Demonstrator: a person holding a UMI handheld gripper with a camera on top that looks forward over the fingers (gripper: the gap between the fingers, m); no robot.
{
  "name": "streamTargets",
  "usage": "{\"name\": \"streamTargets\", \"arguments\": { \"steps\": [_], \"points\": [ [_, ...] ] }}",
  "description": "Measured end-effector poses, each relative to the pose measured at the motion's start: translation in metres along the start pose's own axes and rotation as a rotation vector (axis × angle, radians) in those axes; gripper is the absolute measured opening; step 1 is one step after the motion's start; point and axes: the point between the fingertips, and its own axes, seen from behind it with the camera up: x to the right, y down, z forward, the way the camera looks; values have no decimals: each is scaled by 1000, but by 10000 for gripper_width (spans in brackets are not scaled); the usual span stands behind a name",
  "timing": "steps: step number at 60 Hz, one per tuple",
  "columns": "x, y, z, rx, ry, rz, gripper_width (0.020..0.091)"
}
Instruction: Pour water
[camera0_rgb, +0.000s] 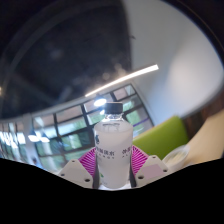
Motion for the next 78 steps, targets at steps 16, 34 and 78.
{"name": "streamTargets", "arguments": {
  "steps": [16, 34, 78],
  "points": [
    [205, 65, -15, -194, 205, -309, 423],
    [271, 174, -17, -452, 201, -451, 421],
    [249, 158, -67, -463, 234, -316, 822]
  ]
}}
